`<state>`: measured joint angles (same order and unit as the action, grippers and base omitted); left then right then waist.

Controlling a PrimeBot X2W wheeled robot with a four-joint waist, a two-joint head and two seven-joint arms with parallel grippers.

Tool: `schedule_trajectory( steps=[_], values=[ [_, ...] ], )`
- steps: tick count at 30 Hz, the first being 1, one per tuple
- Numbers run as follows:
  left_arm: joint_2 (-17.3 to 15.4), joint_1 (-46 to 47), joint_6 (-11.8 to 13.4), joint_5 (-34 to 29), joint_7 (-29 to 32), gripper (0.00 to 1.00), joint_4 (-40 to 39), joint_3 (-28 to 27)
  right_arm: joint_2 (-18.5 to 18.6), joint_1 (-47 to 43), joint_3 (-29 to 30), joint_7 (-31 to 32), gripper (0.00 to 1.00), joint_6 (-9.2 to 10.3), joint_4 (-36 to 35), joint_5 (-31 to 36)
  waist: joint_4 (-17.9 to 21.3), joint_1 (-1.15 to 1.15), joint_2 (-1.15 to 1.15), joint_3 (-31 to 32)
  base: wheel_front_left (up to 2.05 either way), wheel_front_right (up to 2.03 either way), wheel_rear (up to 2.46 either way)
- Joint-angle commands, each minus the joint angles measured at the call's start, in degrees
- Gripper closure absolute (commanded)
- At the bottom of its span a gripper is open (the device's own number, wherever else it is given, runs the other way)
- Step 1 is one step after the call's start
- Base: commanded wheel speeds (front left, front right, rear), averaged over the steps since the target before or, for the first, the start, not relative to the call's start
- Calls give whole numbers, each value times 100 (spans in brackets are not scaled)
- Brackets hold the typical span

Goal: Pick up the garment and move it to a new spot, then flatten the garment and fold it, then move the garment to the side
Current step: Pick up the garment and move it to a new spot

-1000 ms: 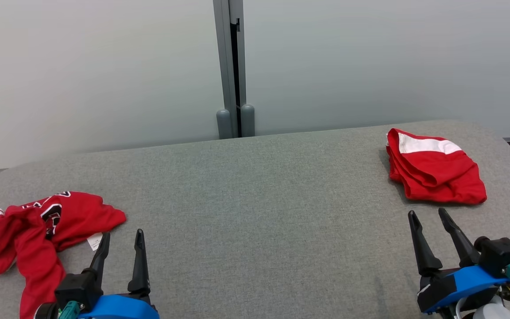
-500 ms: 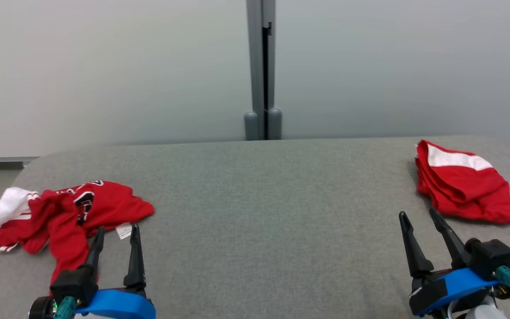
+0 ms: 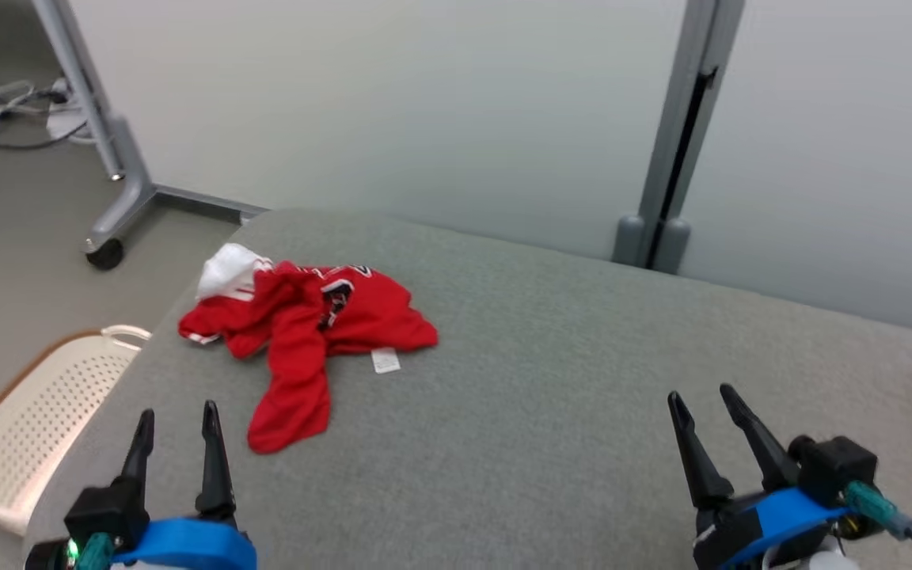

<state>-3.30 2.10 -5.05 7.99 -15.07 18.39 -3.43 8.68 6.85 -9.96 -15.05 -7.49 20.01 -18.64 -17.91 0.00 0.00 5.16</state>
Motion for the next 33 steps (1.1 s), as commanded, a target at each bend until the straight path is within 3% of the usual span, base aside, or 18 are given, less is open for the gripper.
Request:
schedule_trajectory(
  steps=[1, 6, 12, 22, 28, 33],
  values=[
    [-16, 23, 0, -6, -13, 0, -1, -20, -19, 47, -24, -17, 0, 0, 19, -8, -324, 0, 0, -205, 0, 0, 0],
    [-50, 169, -56, 12, -14, 0, 91, 30, -50, 138, -110, -17, 0, 0, 10, 2, -588, 0, 0, -218, 0, 0, 0],
    [-133, 582, -88, 199, 173, 0, 191, -11, -49, 225, -194, -17, 0, 0, -90, -9, -471, 0, 0, -303, 0, 0, 0],
    [-787, 2212, -93, 730, 2039, 0, 305, -366, 84, 483, -376, -17, 0, 0, -317, -72, 394, 0, 0, -1080, 0, 0, 0],
    [-1327, 3184, 158, 1169, 3090, 0, 1429, -873, 182, 867, -570, -16, 0, 0, -365, -194, 1148, 0, 0, -1711, 0, 0, 0],
    [-1632, 3550, 373, 1407, 3511, 0, 2311, -1171, 221, 1050, -599, -17, 0, 0, -358, -261, 1551, 0, 0, -1993, 0, 0, 0]
  ],
)
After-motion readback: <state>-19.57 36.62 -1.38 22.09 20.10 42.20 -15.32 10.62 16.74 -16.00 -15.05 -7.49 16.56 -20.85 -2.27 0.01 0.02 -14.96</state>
